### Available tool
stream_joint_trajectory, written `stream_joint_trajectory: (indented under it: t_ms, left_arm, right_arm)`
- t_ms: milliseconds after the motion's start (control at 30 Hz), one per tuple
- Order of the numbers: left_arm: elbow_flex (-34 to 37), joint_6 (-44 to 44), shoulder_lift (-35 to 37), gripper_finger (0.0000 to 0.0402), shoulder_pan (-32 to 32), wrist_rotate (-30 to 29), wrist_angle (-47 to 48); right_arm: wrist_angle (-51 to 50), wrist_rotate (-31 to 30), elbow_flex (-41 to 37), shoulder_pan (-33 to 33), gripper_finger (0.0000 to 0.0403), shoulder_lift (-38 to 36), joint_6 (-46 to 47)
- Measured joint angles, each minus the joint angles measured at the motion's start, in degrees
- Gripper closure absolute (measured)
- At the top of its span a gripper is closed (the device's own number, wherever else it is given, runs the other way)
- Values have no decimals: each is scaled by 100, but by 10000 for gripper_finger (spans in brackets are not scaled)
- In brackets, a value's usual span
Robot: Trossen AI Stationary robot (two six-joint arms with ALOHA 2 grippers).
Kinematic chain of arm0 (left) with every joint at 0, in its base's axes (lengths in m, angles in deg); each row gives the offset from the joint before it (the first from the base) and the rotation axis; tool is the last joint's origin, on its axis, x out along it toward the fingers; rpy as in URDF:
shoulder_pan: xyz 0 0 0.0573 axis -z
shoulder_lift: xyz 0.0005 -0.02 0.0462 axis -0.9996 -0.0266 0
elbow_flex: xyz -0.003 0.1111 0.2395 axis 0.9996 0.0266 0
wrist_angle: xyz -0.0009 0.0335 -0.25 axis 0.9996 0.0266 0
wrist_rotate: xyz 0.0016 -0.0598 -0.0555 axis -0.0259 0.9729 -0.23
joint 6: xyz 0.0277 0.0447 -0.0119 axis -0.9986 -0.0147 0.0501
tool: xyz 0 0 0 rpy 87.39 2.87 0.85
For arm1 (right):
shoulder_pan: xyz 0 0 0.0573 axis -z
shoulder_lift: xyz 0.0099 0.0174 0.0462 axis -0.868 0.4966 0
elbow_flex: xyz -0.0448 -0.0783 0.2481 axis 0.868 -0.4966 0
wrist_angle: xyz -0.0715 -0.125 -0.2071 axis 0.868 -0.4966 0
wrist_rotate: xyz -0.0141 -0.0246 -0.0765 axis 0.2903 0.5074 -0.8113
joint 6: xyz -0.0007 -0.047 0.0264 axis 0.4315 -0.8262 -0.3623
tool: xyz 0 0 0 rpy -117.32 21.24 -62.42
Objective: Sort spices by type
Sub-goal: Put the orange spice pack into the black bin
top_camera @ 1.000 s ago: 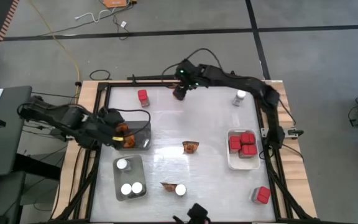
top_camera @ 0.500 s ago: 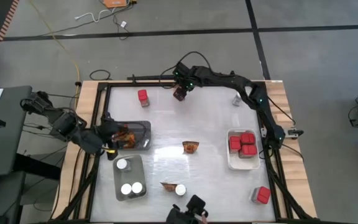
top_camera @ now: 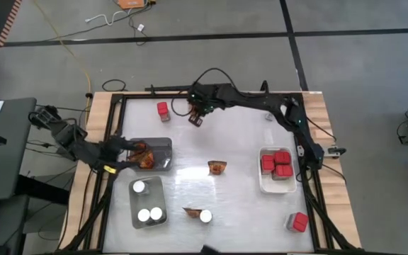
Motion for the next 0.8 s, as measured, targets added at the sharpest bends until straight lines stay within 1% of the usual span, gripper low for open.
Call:
stream_joint_trajectory:
  t_ms: [100,233,333,400,467,567,733,800]
  left_arm:
    - [227,-277,583,145,0,94,-30]
    - [376,-481,1281,145,0,132,-96]
    - [375,-605,1678,145,0,288,-163]
    - [376,-624,1876,146,0,340,-174]
    - [375,-621,2007,145,0,338,-174]
    - [374,-625,2037,145,0,341,-172]
    - [376,-665,2012,146,0,394,-210]
    - [376,-667,2013,145,0,402,-201]
  right_arm:
    - [36,0,353,-396,386,-188,-92]
    - [183,14,941,-967,386,-237,-651]
    - [641,221,1153,-1378,386,-231,-1061]
    - [971,234,1162,-1603,386,-231,-1173]
    - [1118,261,1158,-1756,386,-221,-1148]
    - [1135,256,1154,-1798,386,-197,-952]
    - [1453,313,1160,-1773,386,197,-657]
    - [1260,357,1243,-1790,386,403,-501]
